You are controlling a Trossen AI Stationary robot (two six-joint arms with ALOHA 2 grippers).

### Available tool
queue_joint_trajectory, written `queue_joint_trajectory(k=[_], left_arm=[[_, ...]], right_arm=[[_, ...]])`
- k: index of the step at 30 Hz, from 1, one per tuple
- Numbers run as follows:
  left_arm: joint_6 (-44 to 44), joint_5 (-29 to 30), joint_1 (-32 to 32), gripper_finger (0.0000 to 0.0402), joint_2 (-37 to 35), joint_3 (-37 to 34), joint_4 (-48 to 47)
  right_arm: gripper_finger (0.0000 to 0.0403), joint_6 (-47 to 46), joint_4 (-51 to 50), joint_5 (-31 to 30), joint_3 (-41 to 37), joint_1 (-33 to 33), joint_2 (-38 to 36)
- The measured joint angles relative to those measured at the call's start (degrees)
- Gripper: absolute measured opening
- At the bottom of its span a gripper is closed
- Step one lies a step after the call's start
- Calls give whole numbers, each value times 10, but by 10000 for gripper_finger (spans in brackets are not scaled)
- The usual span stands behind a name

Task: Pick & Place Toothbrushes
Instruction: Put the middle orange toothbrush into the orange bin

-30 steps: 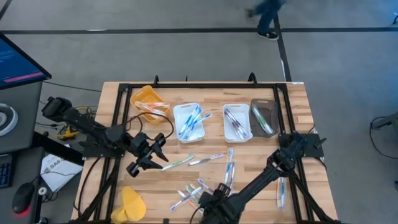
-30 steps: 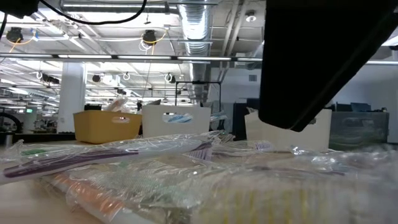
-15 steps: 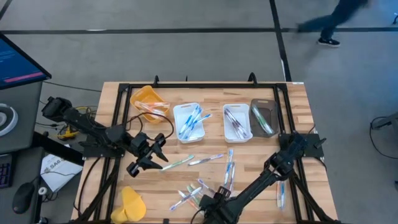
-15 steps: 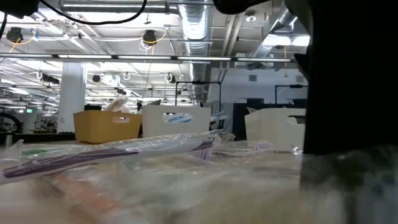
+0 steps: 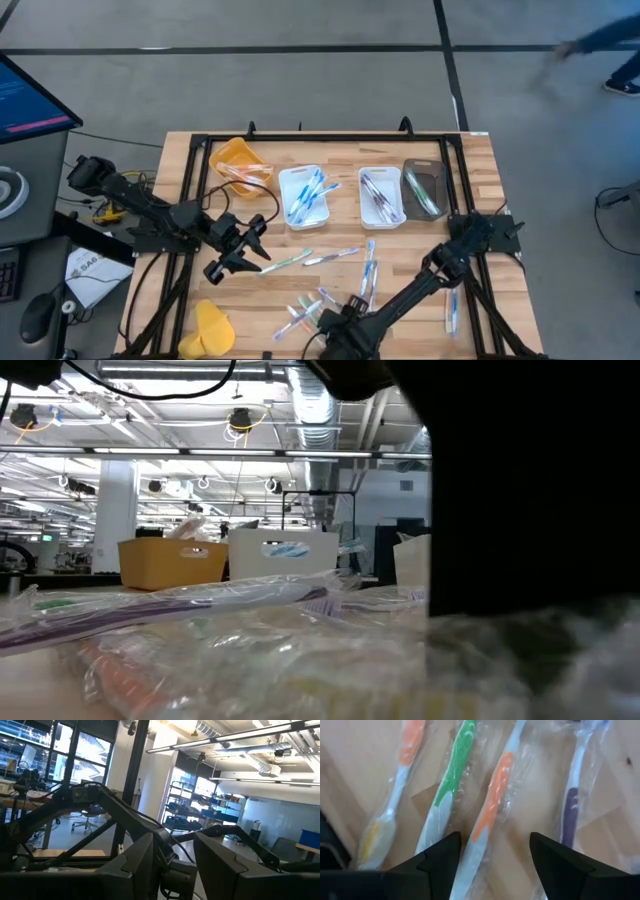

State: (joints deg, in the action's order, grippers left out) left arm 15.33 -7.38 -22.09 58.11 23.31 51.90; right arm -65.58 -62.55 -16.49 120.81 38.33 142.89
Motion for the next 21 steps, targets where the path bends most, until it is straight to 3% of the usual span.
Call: queue_joint_trajectory(k=[11, 21], left_arm=[[0, 0, 0, 136, 0, 0, 0], [0, 0, 0, 136, 0, 0, 0]], right_arm=[[214, 17, -1, 2, -1, -36, 1], [94, 30, 5, 6, -1, -50, 2]])
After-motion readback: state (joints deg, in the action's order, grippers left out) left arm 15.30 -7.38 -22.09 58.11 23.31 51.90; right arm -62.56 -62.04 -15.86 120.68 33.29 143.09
